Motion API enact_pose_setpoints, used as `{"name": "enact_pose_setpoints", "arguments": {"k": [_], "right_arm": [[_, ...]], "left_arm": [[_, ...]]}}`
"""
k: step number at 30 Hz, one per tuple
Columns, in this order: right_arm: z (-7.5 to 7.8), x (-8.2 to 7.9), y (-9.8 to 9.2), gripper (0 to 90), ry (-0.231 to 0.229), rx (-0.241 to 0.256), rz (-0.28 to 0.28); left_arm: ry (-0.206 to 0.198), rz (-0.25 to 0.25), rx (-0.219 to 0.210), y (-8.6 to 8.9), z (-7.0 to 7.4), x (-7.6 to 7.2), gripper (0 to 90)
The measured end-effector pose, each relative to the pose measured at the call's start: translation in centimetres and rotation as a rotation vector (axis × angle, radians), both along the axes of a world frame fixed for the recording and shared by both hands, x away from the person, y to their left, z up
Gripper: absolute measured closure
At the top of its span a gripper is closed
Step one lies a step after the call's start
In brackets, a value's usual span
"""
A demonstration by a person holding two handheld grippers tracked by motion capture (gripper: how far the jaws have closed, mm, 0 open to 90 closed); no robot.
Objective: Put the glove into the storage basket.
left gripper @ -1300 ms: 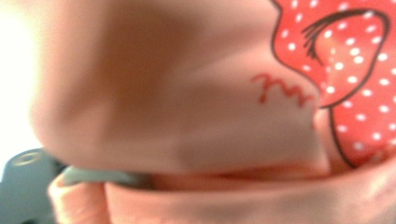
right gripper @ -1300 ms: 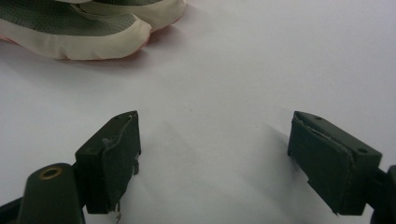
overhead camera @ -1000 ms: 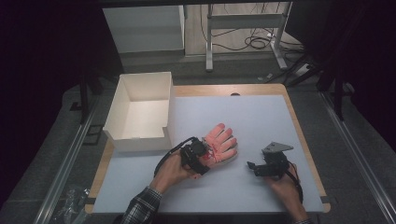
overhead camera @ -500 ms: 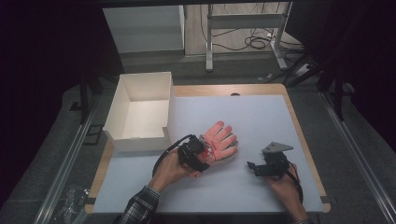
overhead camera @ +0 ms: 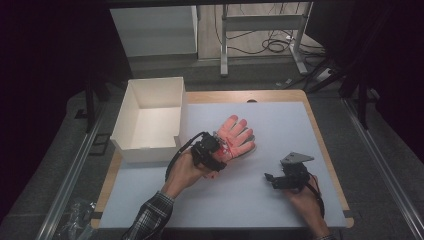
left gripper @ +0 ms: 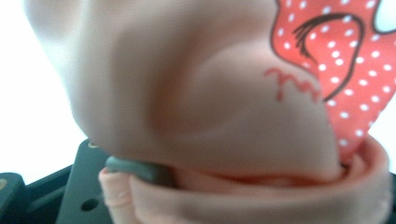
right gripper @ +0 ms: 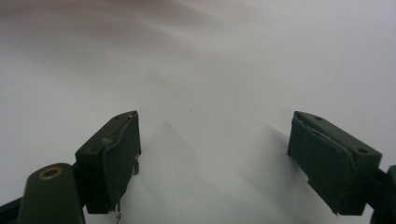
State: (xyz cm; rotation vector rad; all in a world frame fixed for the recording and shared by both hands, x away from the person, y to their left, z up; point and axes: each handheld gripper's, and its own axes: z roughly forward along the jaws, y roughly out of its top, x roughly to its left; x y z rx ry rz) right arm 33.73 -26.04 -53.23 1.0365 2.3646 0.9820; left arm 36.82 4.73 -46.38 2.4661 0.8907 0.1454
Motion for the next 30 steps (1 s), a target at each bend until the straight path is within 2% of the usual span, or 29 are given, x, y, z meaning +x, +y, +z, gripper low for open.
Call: {"name": "enact_pose_setpoints", "arguments": {"k": [9, 14, 23, 30], "right_arm": [[0.0, 0.0, 0.0, 17.3, 0.0, 0.0, 0.002], [0.0, 0.0, 0.0, 17.4, -0.001, 0.001, 0.002], [0.0, 0.0, 0.0, 17.3, -0.002, 0.0, 0.003], [0.0, 0.0, 0.0, 17.3, -0.003, -0.001, 0.004]], "left_arm": [[-0.029, 0.02, 0.006, -0.4, 2.7, 1.9, 39.1], [-0.038, 0.048, 0.0, -0.4, 3.9, 3.0, 38.9], [-0.053, 0.129, 0.006, 0.5, 6.1, 5.2, 38.8], [-0.067, 0.196, 0.007, 2.2, 7.7, 6.4, 38.3]]}}
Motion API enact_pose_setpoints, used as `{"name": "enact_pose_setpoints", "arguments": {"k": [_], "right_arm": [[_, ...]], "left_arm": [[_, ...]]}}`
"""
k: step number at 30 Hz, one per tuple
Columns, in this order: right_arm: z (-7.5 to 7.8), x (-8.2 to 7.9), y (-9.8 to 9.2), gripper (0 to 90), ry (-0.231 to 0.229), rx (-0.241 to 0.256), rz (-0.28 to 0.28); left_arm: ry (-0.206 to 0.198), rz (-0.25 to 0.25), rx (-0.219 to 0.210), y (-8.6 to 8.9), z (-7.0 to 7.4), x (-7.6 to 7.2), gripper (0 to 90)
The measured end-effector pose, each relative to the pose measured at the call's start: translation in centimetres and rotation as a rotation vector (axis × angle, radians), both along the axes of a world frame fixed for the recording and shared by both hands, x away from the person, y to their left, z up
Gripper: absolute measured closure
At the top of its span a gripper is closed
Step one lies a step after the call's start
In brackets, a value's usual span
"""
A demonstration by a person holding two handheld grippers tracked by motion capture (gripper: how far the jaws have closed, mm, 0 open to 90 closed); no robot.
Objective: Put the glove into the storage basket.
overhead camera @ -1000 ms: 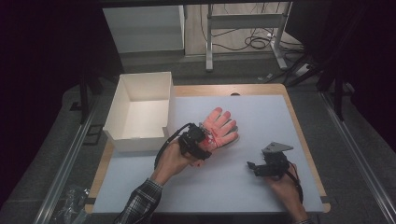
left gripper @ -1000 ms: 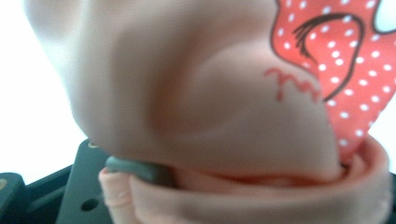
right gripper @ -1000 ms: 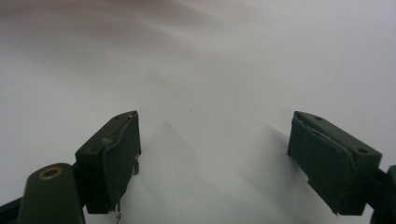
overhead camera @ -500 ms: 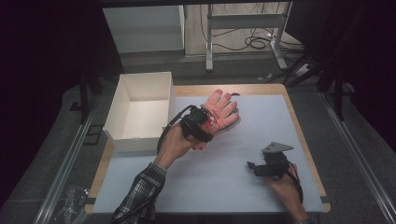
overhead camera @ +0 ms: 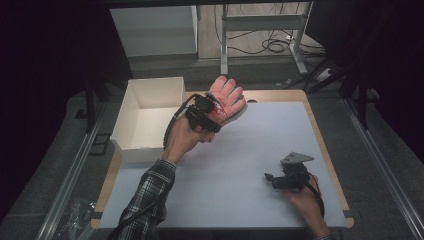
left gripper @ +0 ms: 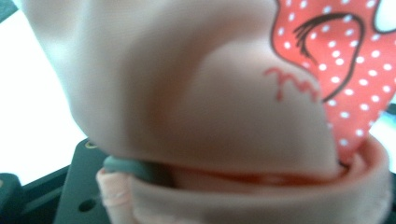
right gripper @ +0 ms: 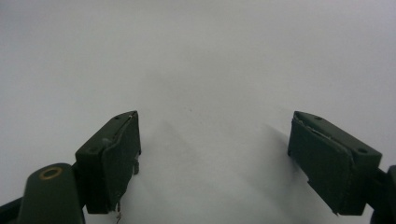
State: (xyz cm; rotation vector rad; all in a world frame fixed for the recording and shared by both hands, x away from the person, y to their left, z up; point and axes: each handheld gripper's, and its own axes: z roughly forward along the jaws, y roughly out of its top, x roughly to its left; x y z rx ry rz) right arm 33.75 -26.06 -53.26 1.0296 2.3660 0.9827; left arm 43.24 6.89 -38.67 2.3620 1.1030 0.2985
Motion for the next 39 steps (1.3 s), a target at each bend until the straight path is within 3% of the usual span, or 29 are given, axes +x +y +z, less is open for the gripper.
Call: {"name": "enact_pose_setpoints", "arguments": {"k": [11, 21, 31, 39], "right_arm": [[0.0, 0.0, 0.0, 17.3, 0.0, 0.0, 0.0], [0.0, 0.0, 0.0, 17.3, -0.001, 0.0, 0.0], [0.0, 0.0, 0.0, 17.3, 0.0, 0.003, -0.002], [0.0, 0.0, 0.0, 17.3, 0.0, 0.003, -0.003]], "left_arm": [[-0.025, 0.164, -0.014, 5.7, 2.4, 1.1, 38.0], [-0.041, 0.299, 0.009, 11.2, 3.3, 0.8, 38.0], [-0.009, 0.426, -0.001, 16.1, 2.0, 0.7, 37.8], [0.031, 0.467, -0.015, 17.6, -0.8, 1.5, 37.7]]}}
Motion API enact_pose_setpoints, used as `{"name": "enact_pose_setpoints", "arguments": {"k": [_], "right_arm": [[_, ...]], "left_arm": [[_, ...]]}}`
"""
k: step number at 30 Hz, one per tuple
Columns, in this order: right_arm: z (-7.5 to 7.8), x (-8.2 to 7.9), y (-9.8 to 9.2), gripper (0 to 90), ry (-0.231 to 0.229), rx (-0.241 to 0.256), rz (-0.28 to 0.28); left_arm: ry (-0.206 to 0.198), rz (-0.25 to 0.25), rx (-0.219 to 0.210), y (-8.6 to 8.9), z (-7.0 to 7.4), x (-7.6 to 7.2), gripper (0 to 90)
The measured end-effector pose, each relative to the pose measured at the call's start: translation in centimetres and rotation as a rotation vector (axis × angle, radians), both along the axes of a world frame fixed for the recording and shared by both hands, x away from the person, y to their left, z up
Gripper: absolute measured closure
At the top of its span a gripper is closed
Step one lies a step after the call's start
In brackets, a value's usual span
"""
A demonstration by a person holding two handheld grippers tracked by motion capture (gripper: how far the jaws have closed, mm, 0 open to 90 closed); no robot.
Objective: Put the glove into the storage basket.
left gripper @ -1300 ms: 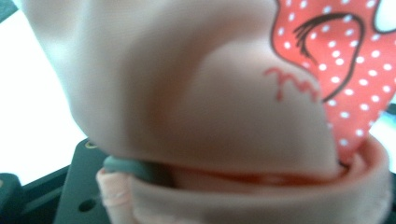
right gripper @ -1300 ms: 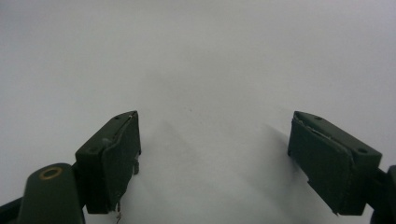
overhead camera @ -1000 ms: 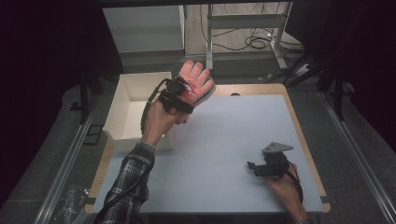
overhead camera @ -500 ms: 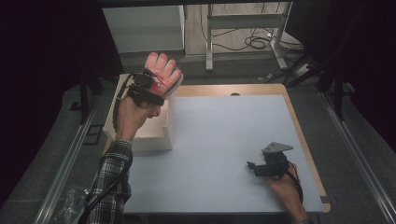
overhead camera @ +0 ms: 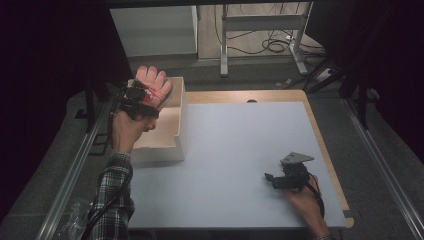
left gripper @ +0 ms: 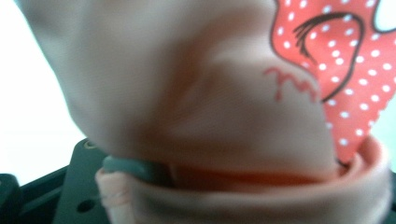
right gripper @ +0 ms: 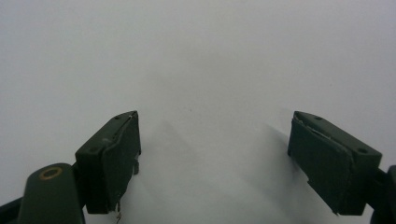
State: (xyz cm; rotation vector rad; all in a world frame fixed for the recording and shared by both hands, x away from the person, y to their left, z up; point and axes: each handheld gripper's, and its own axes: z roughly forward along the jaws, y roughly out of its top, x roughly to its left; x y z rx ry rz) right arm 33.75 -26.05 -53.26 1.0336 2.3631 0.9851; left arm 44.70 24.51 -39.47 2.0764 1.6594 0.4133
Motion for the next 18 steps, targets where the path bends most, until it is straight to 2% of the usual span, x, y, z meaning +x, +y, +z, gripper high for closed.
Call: {"name": "enact_pose_setpoints", "arguments": {"k": [6, 9, 18], "right_arm": [[0.0, 0.0, 0.0, 17.4, 0.0, 0.0, 0.0], [0.0, 0.0, 0.0, 17.4, 0.0, 0.0, 0.0], [0.0, 0.0, 0.0, 17.4, 0.0, 0.001, 0.0]], "left_arm": [[0.024, 0.022, -0.006, -0.4, -2.2, 1.2, 37.6], [0.037, 0.028, 0.007, -0.8, -3.1, 1.7, 37.6], [0.111, 0.061, 0.019, -2.5, -6.3, 3.7, 37.3]]}}
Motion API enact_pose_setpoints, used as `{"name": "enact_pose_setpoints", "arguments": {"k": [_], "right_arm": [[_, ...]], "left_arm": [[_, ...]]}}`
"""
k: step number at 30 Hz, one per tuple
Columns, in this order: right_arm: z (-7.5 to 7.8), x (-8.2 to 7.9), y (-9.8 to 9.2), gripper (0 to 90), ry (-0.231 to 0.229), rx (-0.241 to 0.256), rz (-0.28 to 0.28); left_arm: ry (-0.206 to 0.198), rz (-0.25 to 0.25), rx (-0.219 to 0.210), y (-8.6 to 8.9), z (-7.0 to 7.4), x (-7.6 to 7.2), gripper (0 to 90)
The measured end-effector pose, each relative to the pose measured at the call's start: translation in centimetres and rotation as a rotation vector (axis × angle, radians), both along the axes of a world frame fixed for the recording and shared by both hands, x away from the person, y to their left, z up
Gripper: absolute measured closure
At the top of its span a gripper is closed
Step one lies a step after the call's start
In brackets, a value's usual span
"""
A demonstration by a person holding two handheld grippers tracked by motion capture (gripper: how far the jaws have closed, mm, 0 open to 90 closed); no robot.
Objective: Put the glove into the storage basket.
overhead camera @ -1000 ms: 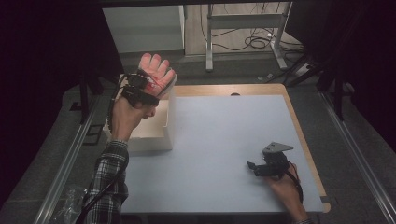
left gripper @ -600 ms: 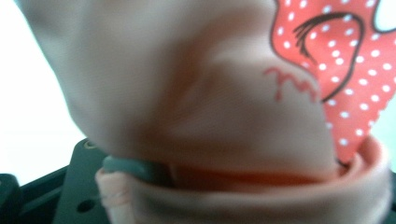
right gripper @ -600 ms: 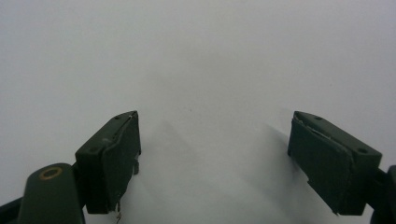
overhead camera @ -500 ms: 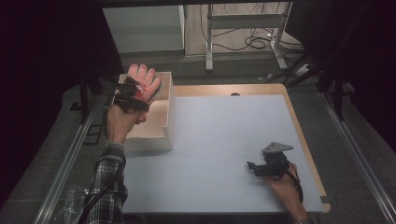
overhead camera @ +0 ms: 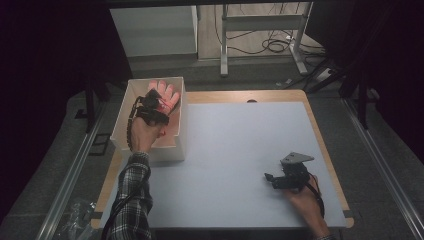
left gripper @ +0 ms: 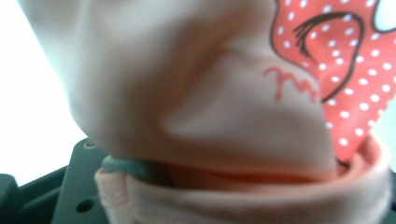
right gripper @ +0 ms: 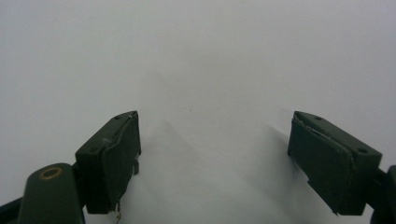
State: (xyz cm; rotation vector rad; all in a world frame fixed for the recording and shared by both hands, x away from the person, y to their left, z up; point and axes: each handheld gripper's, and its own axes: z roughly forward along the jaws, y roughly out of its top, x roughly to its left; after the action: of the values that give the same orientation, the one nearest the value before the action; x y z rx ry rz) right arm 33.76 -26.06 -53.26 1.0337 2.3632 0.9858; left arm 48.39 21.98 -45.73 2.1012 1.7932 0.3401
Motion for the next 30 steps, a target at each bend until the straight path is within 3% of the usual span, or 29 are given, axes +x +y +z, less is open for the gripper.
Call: {"name": "enact_pose_setpoints", "arguments": {"k": [12, 16, 18, 24, 30], "right_arm": [[0.0, 0.0, 0.0, 17.3, 0.0, 0.0, 0.0], [0.0, 0.0, 0.0, 17.3, 0.0, 0.0, 0.0], [0.0, 0.0, 0.0, 17.3, 0.0, 0.0, 0.0], [0.0, 0.0, 0.0, 17.4, 0.0, 0.0, 0.0], [0.0, 0.0, 0.0, 17.3, 0.0, 0.0, 0.0]], "left_arm": [[0.106, 0.015, 0.007, -1.6, -3.1, 2.0, 34.8], [0.135, 0.018, 0.021, -2.0, -4.3, 2.4, 29.6], [0.144, 0.004, 0.041, -2.2, -4.3, 2.5, 26.2], [0.183, -0.012, -0.013, -2.1, -4.3, 2.6, 9.7], [0.202, -0.021, -0.027, -1.7, -3.8, 2.2, 3.3]]}}
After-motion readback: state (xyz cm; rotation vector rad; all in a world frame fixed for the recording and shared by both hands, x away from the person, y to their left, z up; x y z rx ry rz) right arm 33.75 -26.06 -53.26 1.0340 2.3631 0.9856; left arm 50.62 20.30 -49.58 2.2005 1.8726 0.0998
